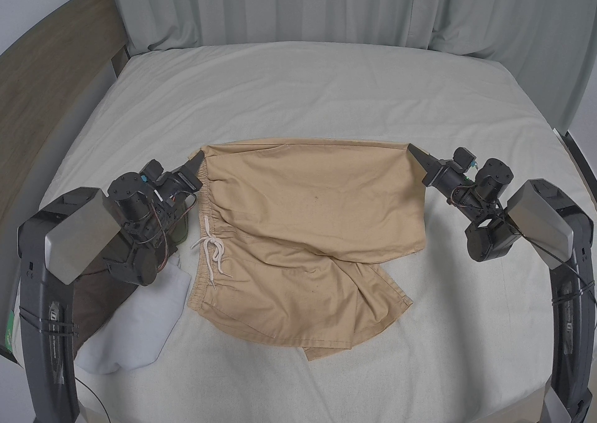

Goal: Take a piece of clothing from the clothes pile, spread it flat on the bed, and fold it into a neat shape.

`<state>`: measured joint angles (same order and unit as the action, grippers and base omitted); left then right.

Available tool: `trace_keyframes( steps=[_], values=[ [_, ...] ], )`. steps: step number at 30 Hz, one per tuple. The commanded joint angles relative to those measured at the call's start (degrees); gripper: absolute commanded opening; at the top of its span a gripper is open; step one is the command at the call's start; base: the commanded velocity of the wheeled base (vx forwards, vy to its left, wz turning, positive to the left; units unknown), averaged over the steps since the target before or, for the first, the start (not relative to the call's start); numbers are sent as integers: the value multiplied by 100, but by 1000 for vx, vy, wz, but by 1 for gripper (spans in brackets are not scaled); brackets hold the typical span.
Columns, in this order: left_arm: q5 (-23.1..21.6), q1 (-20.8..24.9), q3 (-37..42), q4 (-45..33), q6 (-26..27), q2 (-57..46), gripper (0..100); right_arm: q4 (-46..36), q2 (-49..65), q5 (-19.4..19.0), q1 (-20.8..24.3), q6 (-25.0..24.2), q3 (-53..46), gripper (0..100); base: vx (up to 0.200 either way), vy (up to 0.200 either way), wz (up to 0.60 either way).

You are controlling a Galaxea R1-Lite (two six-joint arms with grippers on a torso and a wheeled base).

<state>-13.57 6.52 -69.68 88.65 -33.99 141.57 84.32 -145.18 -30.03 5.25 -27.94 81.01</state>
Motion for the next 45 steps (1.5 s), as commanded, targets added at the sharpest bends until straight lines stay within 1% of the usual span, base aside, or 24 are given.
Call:
trace_keyframes(
  steps=[1,13,37,38,41,42,45],
  values=[
    [3,-2,-81,3,-11,178,0,-65,-160,5,11,-1,196,0,0,0,0],
    [30,-2,-204,3,-11,327,0,-452,-327,5,20,8,688,0,0,0,0],
    [12,-2,-256,-14,-20,398,0,-707,-450,5,46,17,1145,0,0,0,0],
    [12,-2,-256,-14,-20,407,0,-698,-450,5,46,17,1154,100,0,0,0],
    [12,-2,-265,-14,-20,415,0,-707,-459,14,46,8,1172,100,0,0,0],
    [-14,-2,-265,-14,-20,407,100,-698,-459,14,46,8,1189,100,0,0,0],
    [-76,25,-213,-14,-55,389,100,-689,-450,14,46,17,1172,100,0,0,0]
  ],
)
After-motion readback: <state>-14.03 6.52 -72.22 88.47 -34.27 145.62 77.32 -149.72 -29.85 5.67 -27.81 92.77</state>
